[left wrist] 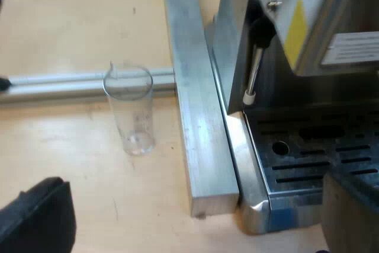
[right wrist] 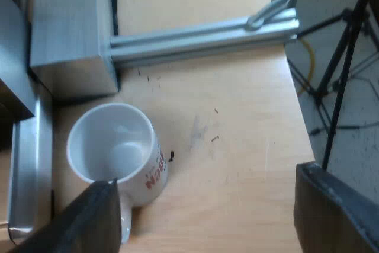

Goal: Remove mug from coffee machine

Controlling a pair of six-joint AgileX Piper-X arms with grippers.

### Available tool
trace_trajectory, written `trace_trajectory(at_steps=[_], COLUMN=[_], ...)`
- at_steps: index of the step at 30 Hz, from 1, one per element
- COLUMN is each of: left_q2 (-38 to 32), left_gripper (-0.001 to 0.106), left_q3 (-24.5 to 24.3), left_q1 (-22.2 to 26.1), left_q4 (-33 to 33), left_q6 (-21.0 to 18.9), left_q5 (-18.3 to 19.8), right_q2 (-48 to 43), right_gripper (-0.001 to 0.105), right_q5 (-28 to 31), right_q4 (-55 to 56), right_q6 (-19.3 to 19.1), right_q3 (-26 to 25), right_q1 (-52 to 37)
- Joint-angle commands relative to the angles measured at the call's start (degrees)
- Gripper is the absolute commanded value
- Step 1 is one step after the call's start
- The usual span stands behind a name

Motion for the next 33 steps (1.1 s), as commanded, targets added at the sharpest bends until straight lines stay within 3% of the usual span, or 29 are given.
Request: trace_trajectory(at_steps=[1, 5, 9, 25, 33], left_q2=[-3.94, -8.22, -13.76, -29.15, -31.09], left_gripper=[0.086, 0.086, 0.086, 0.086, 0.086], left_q3=[-0.33, -0.33, -0.33, -0.33, -0.69], left_q1=[0.02, 0.02, 0.02, 0.02, 0.02], left_q4=[0.81, 0.78, 0.78, 9.75, 12.87], left_q6=[1.61, 1.6, 1.9, 1.9, 2.02], left_q5=[-1.64, -1.64, -2.09, -2.09, 0.2], right_q2=[-3.38, -9.45, -14.9, -33.9, -41.1], right_gripper=[0.063, 0.063, 0.063, 0.063, 0.063], right_q5=[-0.09, -0.09, -0.09, -0.53, -0.53], right_q4=[0.31, 1.12, 1.79, 1.79, 2.22], right_q6=[-0.69, -1.05, -4.42, -5.46, -5.35], right_q3=[-0.27, -0.27, -0.27, -0.27, 1.86], right_q1=[-0.22, -0.22, -0.13, -0.13, -0.13])
